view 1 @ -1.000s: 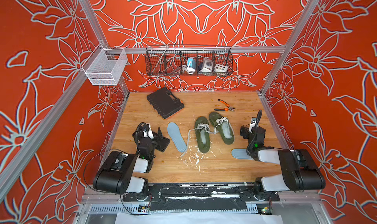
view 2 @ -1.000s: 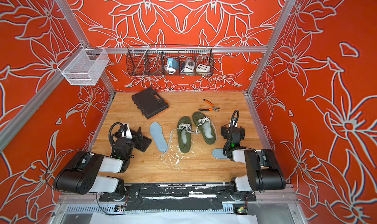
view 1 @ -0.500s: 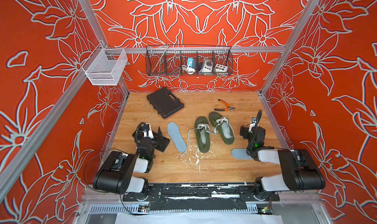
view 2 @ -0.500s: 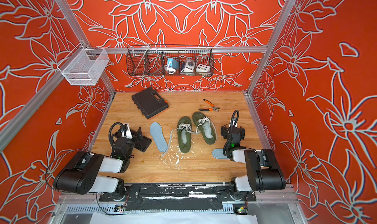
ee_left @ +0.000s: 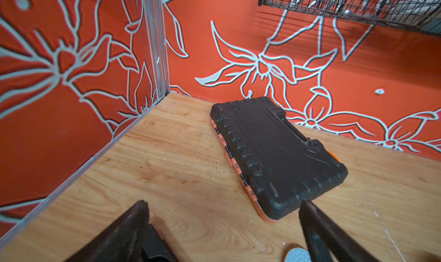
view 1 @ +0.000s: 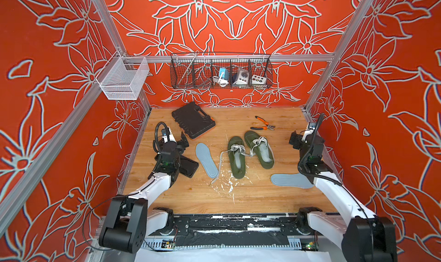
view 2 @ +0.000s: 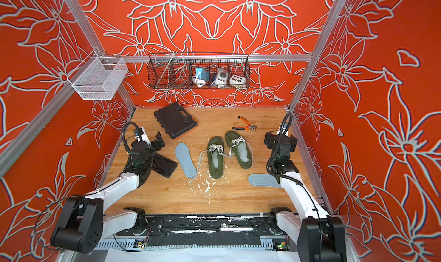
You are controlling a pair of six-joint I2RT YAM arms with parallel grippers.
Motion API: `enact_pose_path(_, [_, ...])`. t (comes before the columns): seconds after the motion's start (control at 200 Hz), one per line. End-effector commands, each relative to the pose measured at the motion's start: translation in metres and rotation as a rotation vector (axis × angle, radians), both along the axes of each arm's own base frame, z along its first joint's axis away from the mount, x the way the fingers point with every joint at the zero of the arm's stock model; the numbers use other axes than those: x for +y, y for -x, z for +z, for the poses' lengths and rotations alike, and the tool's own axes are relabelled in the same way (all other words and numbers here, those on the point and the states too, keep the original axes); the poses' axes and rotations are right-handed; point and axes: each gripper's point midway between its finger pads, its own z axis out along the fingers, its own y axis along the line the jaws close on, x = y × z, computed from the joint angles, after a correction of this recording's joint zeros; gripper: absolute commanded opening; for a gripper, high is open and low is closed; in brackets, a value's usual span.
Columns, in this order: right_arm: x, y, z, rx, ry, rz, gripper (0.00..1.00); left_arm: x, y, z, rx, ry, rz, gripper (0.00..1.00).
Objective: Insert the insole into the shoe
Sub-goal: Pick up the insole from the center of the board.
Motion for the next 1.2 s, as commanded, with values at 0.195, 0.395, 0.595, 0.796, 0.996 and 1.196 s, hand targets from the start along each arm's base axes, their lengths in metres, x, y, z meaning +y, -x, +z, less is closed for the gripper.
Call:
enact_pose_path(0.195, [0.141, 0.020, -0.011, 0.309, -0.051, 0.454, 0.98, -0.037, 0.005, -0.002, 0.238, 0.163, -0.194, 0.97])
enact_pose_path(0.395, [0.249, 0.033, -0.024, 0.445, -0.135, 0.689, 0.95, -0.062, 0.009, -0.009, 0.320, 0.366, -0.296, 0.96])
enact_pose_path(0.595, [0.335, 0.045, -0.043, 0.562, -0.061, 0.882, 0.93, -0.074, 0.018, -0.029, 0.389, 0.472, -0.337, 0.95])
enact_pose_path(0.796, [0.391, 0.052, -0.074, 0.670, -0.160, 0.986, 0.77, -0.077, 0.032, -0.040, 0.396, 0.548, -0.339, 0.94])
enact_pose_path(0.996, [0.430, 0.052, -0.106, 0.766, -0.192, 1.049, 0.63, -0.078, 0.046, -0.051, 0.414, 0.639, -0.339, 0.92])
enact_pose_path(1.196, [0.456, 0.047, -0.129, 0.803, -0.219, 1.071, 0.52, -0.077, 0.050, -0.057, 0.422, 0.686, -0.349, 0.89])
